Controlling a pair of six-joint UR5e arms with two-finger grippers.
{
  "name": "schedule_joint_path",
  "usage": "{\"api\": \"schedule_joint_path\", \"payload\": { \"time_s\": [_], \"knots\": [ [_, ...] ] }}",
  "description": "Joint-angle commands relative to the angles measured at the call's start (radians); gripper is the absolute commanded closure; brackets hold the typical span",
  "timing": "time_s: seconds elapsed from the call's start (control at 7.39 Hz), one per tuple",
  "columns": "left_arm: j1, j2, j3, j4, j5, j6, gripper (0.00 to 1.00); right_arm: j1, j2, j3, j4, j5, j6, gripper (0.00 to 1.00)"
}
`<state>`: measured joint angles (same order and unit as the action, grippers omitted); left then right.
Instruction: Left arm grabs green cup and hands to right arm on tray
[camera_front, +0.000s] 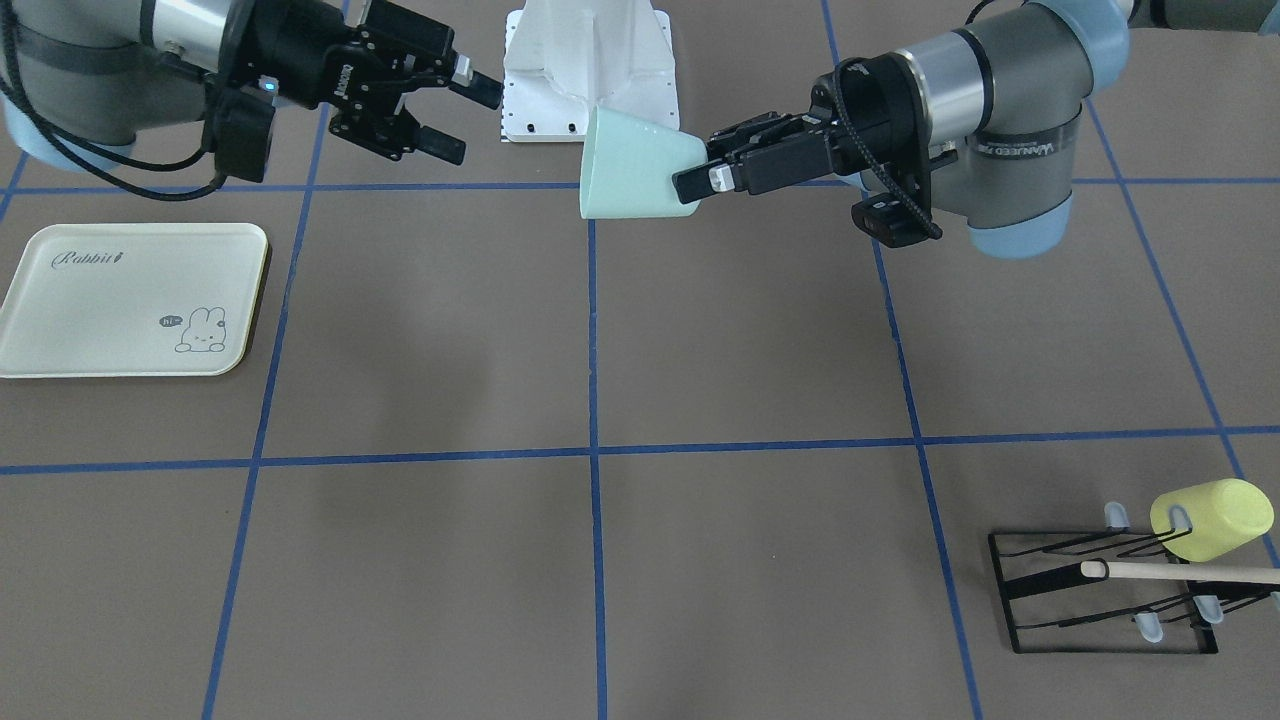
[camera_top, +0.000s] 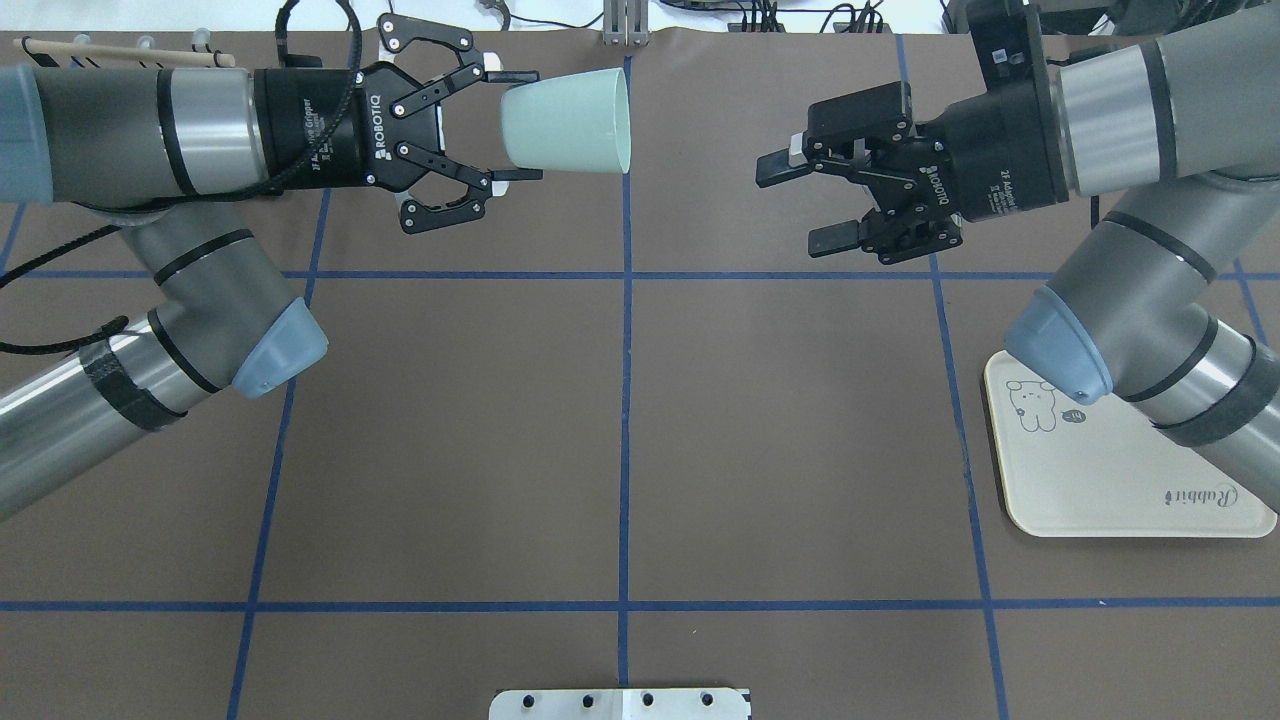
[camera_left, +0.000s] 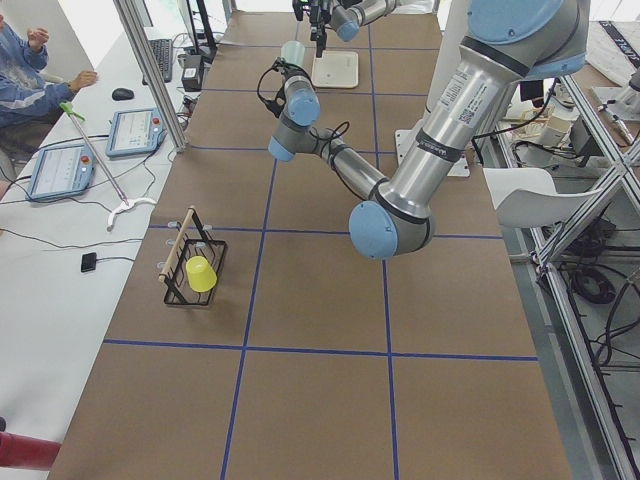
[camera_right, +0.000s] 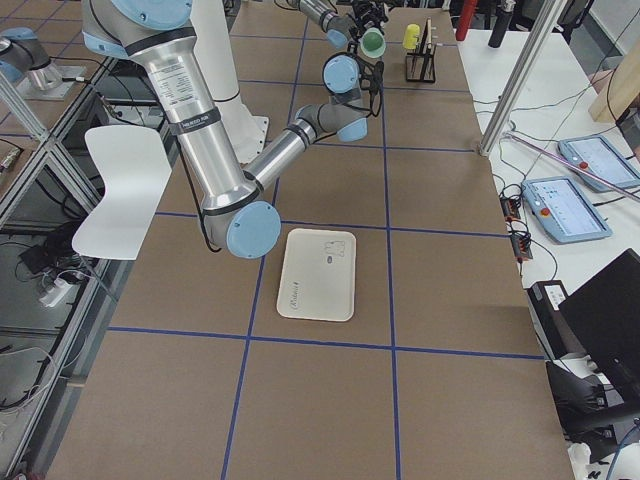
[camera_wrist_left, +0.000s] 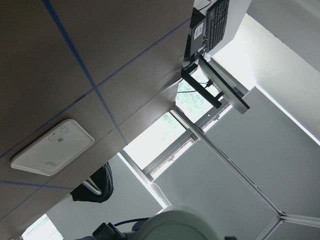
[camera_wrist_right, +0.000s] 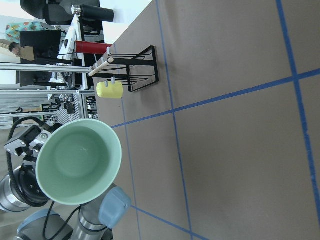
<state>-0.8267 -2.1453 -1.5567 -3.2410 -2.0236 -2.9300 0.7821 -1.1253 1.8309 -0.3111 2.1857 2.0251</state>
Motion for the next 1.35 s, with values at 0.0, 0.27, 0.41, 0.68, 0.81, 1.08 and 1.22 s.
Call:
{"api": "schedule_joint_path", "payload": {
  "time_s": [0.0, 0.27, 0.41, 0.68, 0.81, 1.08, 1.22],
  "knots": [
    [0.0, 0.001, -0.011, -0.02, 0.023, -0.084, 1.0, -0.073, 0.004, -0.002, 0.075, -0.107, 0.047, 0.06],
    [0.0, 0.034, -0.029, -0.057, 0.029, -0.098, 1.0, -0.073, 0.002, -0.009, 0.087, -0.109, 0.049, 0.08],
    [0.0, 0.068, -0.04, -0.089, 0.026, -0.097, 1.0, -0.073, 0.004, -0.009, 0.087, -0.116, 0.049, 0.09],
    [0.001, 0.068, -0.062, -0.085, 0.029, -0.101, 1.0, -0.073, 0.007, -0.009, 0.087, -0.148, 0.049, 0.09],
    [0.001, 0.065, -0.069, -0.083, 0.031, -0.142, 1.0, -0.075, 0.009, -0.009, 0.087, -0.164, 0.049, 0.1],
    [0.023, 0.056, -0.068, -0.079, 0.032, -0.175, 1.0, -0.076, 0.021, -0.015, 0.086, -0.195, 0.058, 0.11],
    [0.032, 0.055, -0.066, -0.074, 0.034, -0.173, 1.0, -0.076, 0.025, -0.016, 0.087, -0.195, 0.058, 0.11]
  ]
}}
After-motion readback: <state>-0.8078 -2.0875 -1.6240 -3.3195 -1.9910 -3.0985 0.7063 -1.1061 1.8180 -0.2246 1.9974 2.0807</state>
